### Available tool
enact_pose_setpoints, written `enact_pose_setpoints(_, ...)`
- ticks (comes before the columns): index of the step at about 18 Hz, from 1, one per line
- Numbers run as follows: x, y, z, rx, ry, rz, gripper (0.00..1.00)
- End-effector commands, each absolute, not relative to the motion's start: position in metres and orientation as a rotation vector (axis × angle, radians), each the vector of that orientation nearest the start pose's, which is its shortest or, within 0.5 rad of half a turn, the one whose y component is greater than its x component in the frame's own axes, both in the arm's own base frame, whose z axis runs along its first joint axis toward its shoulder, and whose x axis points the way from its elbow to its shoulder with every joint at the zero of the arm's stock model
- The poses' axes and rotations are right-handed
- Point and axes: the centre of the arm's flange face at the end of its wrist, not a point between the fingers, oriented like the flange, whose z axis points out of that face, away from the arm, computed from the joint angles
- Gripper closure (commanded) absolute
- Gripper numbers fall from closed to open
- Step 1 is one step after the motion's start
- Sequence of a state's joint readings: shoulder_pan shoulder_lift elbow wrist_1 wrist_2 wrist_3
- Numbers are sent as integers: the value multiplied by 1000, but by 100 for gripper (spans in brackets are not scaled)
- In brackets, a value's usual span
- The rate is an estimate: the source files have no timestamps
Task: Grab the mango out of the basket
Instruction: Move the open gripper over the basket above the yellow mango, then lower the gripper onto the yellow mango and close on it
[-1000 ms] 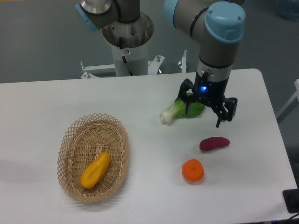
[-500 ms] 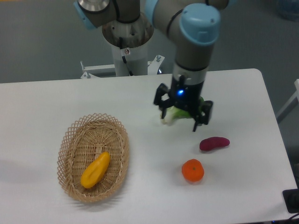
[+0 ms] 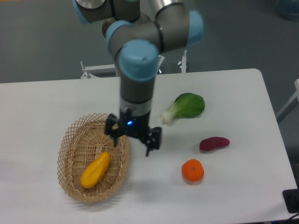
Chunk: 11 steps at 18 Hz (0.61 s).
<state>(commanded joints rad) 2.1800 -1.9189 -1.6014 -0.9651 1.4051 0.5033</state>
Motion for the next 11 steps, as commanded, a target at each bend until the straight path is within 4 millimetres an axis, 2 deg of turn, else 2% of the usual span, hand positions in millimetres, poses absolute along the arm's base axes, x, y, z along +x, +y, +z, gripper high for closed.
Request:
enact_pose_setpoints(1,-234,603,330,-2875,-128,-24,0)
enact_pose_setpoints(5,-200,629,285,-2921,-65,57,0)
enact_pose_setpoints(11,-188,641,256,-2943,-64,55,0)
